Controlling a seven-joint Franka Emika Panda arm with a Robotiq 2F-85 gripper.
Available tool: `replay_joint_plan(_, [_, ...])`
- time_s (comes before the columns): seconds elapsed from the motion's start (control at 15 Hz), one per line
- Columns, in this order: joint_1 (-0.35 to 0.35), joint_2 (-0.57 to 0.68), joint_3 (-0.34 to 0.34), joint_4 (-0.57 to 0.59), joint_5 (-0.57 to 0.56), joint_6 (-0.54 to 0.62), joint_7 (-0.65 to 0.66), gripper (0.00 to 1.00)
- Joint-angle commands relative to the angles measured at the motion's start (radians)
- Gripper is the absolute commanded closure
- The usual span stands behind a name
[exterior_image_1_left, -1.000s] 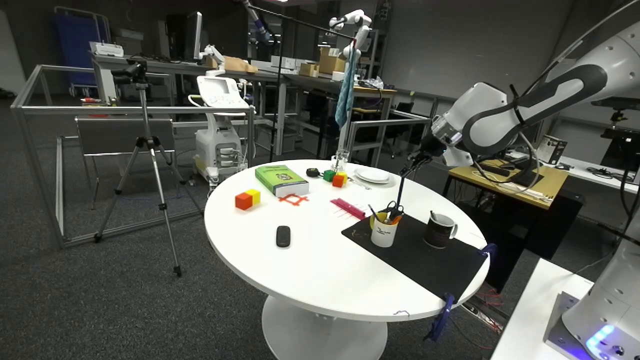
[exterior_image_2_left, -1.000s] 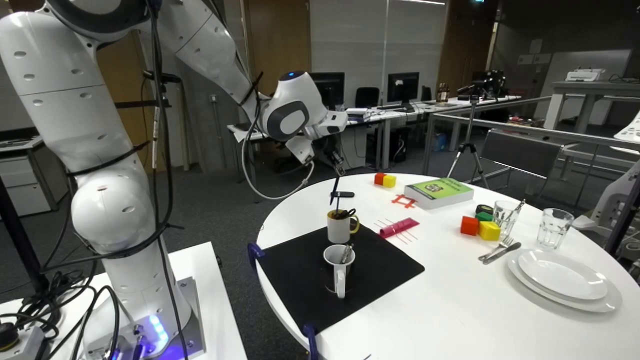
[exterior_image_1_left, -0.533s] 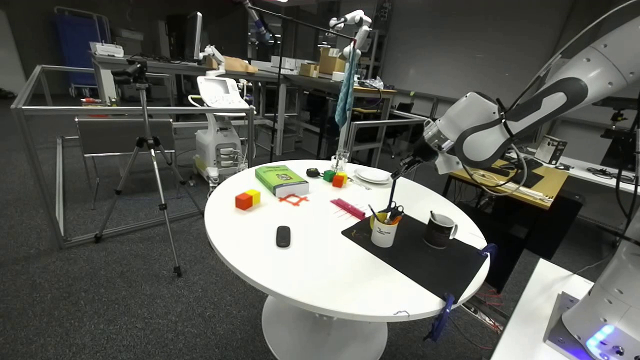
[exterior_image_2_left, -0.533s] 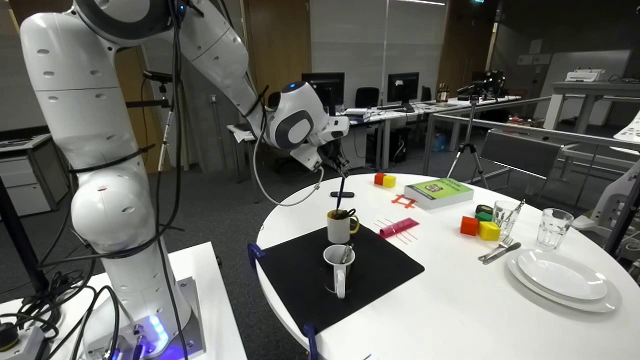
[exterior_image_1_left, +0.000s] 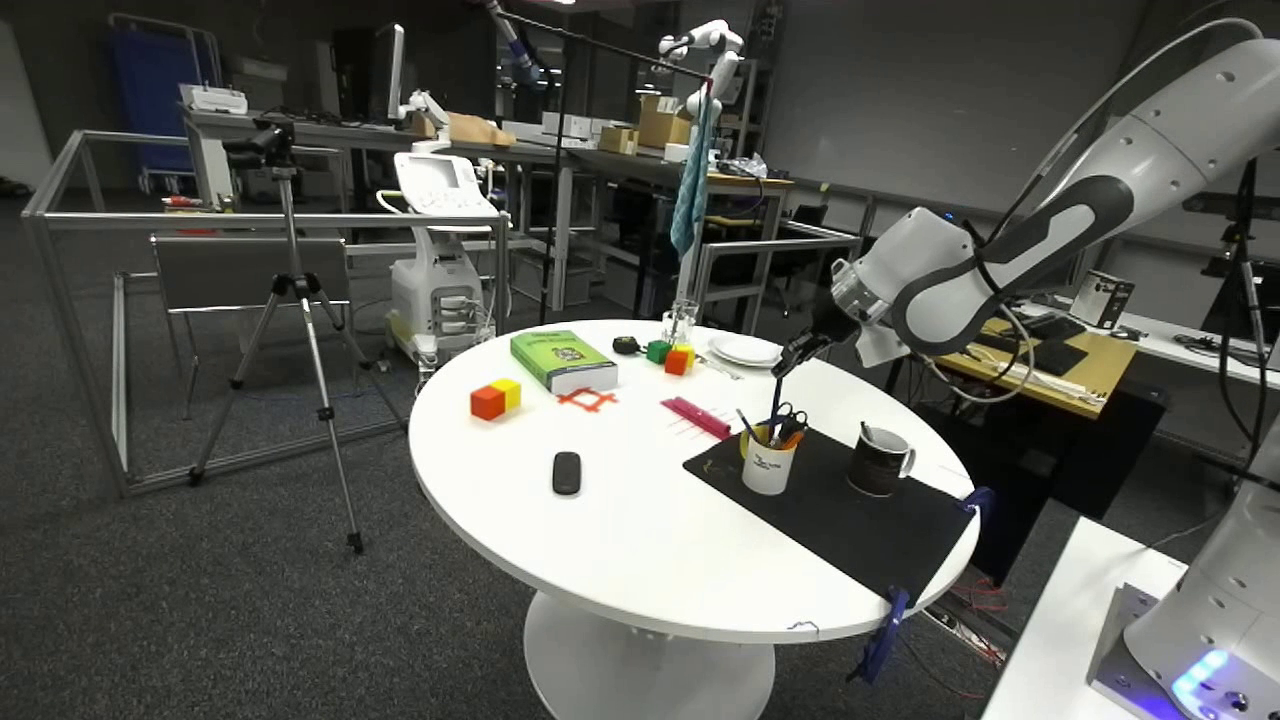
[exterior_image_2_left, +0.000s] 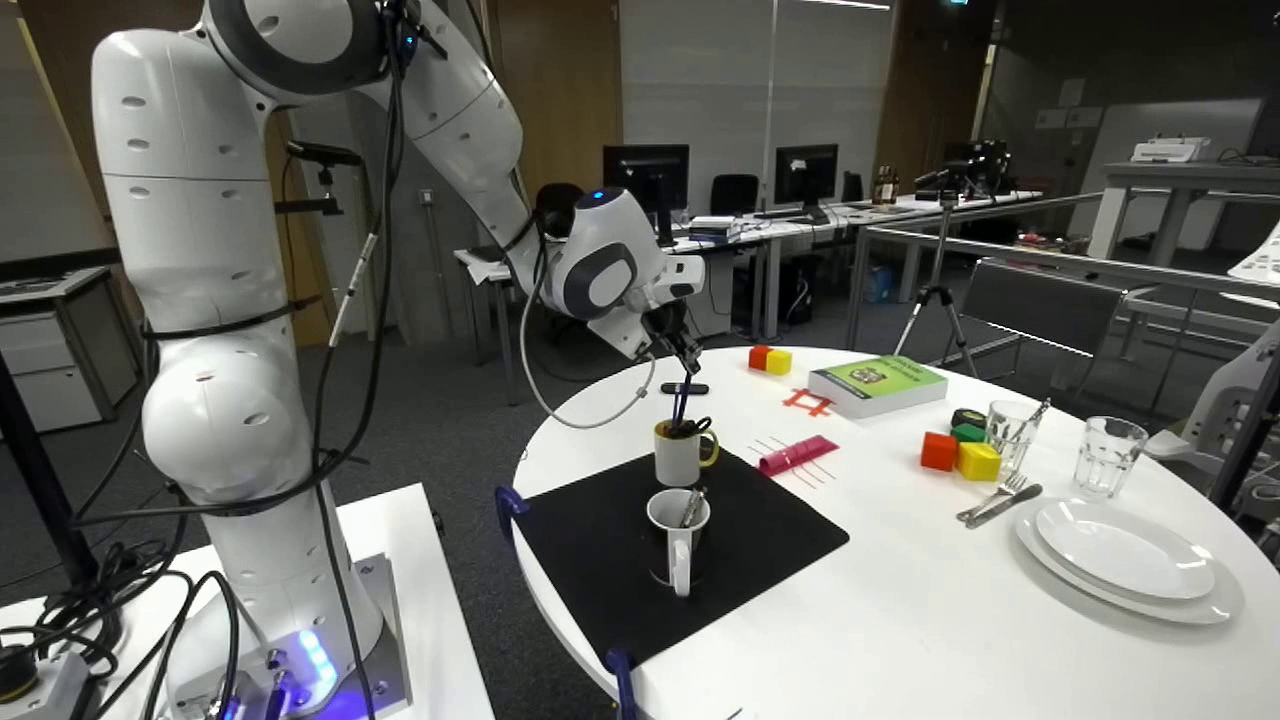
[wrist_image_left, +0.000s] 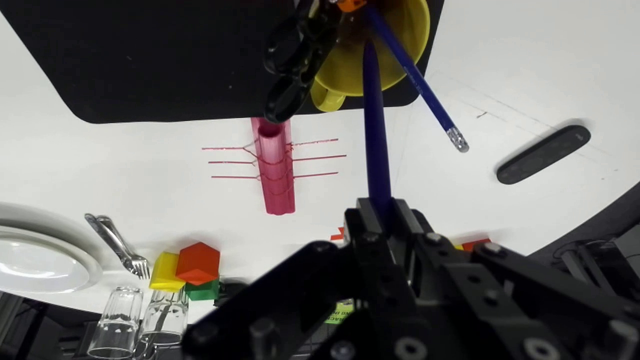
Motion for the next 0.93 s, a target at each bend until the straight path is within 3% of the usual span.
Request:
replay_joint_plan(0.0, [-0.001, 0.045, 0.001, 0.022, -0.005, 0.024, -0.011, 0.97])
replay_joint_plan(0.53, [0.005, 0.097, 0.01, 0.024, 0.032, -0.009, -0.063, 0.97])
replay_joint_plan(0.6, [0.003, 0.1, 0.015, 0.026, 0.036, -0.016, -0.065, 0.64])
replay_joint_plan(0.67, [0.003, 0.102, 0.017, 0.027, 0.039, -0.023, -0.064, 0.63])
replay_joint_plan(0.87, [0.001, 0.094, 0.021, 0.029, 0.045, -0.025, -0.061, 0.42])
